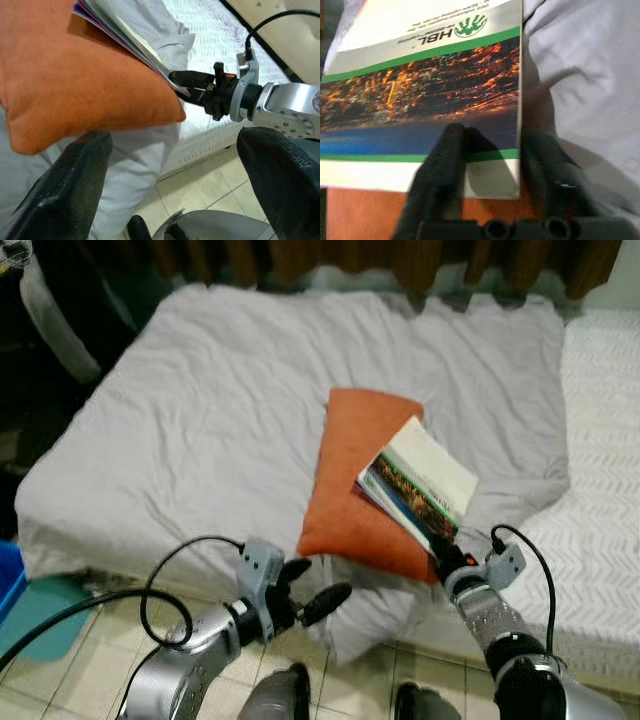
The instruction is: Clean up the room
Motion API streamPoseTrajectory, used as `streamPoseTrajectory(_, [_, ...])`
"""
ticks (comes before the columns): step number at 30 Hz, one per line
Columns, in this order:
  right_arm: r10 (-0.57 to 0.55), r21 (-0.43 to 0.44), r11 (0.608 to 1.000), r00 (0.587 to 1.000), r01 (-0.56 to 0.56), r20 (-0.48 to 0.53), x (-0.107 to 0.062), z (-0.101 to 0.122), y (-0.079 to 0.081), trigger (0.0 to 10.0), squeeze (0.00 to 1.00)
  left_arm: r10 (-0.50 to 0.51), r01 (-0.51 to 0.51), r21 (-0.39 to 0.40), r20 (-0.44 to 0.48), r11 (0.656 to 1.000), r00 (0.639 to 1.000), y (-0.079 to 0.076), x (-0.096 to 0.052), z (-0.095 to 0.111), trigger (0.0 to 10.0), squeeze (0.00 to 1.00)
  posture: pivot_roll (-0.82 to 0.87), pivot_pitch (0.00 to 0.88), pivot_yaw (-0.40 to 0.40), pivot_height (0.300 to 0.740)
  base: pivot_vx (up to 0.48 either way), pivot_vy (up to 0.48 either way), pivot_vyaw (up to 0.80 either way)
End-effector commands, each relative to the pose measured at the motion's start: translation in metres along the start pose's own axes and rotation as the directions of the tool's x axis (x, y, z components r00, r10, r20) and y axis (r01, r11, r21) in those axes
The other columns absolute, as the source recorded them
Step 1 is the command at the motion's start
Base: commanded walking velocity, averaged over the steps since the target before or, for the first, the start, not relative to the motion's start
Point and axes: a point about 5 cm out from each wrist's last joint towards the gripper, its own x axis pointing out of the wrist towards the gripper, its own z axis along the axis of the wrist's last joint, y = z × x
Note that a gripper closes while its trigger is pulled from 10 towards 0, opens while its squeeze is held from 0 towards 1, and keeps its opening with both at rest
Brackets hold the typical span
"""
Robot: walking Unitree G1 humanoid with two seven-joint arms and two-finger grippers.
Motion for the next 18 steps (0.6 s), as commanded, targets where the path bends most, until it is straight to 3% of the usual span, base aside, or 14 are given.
streamPoseTrajectory(1, [-0.022, 0.032, 0.999, 0.999, 0.023, -0.026, -0.003, -0.009, -0.006, 0.0, 0.00, 0.000, 0.000, 0.003, -0.016, 1.000, 1.000, -0.001, -0.001, -0.004, 10.0, 0.00, 0.11, 0.225, 0.082, 0.740, 0.000, 0.000, 0.00])
streamPoseTrajectory(9, [-0.034, -0.013, 0.999, 0.999, 0.034, 0.024, -0.001, 0.000, -0.005, 0.0, 0.00, 0.001, -0.001, 0.023, -0.020, 1.000, 1.000, -0.002, 0.003, -0.009, 10.0, 0.00, 0.10, 0.200, 0.065, 0.740, 0.000, 0.000, 0.00])
streamPoseTrajectory(11, [0.000, -0.169, 0.985, 0.994, 0.018, 0.110, 0.001, 0.019, 0.006, 0.0, 0.00, 0.027, -0.026, 0.050, -0.021, 0.998, 0.999, 0.000, 0.004, -0.010, 10.0, 0.00, 0.08, 0.182, 0.052, 0.740, 0.000, 0.000, 0.00])
streamPoseTrajectory(12, [0.000, -0.169, 0.985, 0.994, 0.018, 0.110, 0.001, 0.019, 0.006, 0.0, 0.00, 0.027, -0.026, 0.050, -0.021, 0.998, 0.999, 0.000, 0.004, -0.010, 10.0, 0.00, 0.08, 0.182, 0.052, 0.740, 0.000, 0.000, 0.00])
streamPoseTrajectory(15, [0.085, -0.372, 0.928, 0.972, 0.003, 0.219, 0.002, 0.046, 0.024, 0.0, 0.00, 0.081, -0.080, 0.088, -0.010, 0.993, 0.997, 0.006, 0.007, -0.012, 10.0, 0.00, 0.05, 0.152, 0.037, 0.740, 0.000, 0.000, 0.00])
streamPoseTrajectory(18, [0.145, -0.469, 0.883, 0.944, 0.011, 0.295, -0.001, 0.068, 0.037, 0.0, 0.00, 0.134, -0.135, 0.118, 0.020, 0.984, 0.991, 0.011, 0.010, -0.011, 10.0, 0.00, 0.03, 0.126, 0.031, 0.740, 0.000, 0.000, 0.00])
